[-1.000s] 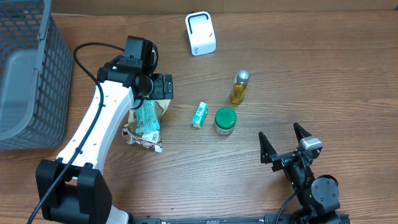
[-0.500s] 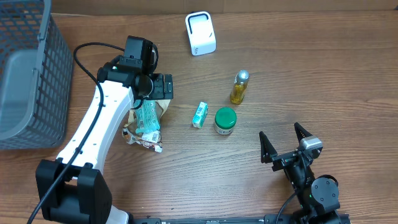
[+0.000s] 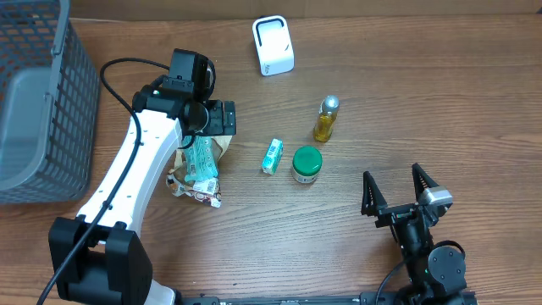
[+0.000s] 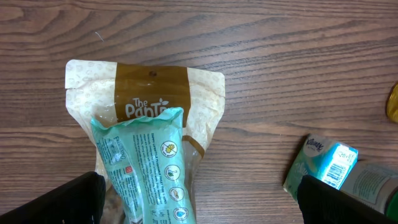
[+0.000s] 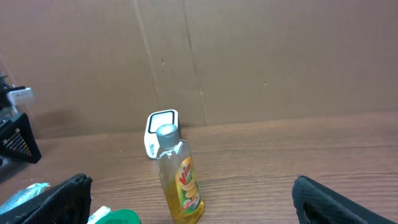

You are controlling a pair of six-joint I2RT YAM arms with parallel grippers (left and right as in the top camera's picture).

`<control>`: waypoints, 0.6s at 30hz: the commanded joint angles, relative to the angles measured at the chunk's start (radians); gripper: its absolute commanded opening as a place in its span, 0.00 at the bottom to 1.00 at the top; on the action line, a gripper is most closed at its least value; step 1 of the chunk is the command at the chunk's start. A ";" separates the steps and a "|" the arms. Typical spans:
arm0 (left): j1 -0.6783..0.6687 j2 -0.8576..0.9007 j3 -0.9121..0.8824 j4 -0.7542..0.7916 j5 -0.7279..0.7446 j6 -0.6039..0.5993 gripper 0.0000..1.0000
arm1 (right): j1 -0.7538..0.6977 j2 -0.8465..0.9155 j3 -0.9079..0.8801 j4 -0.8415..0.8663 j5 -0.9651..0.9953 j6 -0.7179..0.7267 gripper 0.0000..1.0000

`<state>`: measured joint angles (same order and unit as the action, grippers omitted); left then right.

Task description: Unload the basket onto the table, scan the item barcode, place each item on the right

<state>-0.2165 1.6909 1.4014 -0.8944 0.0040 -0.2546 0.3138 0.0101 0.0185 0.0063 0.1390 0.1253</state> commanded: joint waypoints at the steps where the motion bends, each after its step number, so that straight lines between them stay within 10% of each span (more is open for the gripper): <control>1: -0.006 0.002 0.021 0.001 0.007 0.015 1.00 | -0.006 -0.007 -0.006 -0.006 0.012 0.044 1.00; 18: -0.006 0.002 0.021 0.001 0.008 0.015 1.00 | -0.006 -0.007 0.275 -0.283 0.005 0.115 1.00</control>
<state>-0.2165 1.6909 1.4014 -0.8944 0.0044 -0.2546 0.3138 0.0109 0.2684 -0.2749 0.1383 0.2253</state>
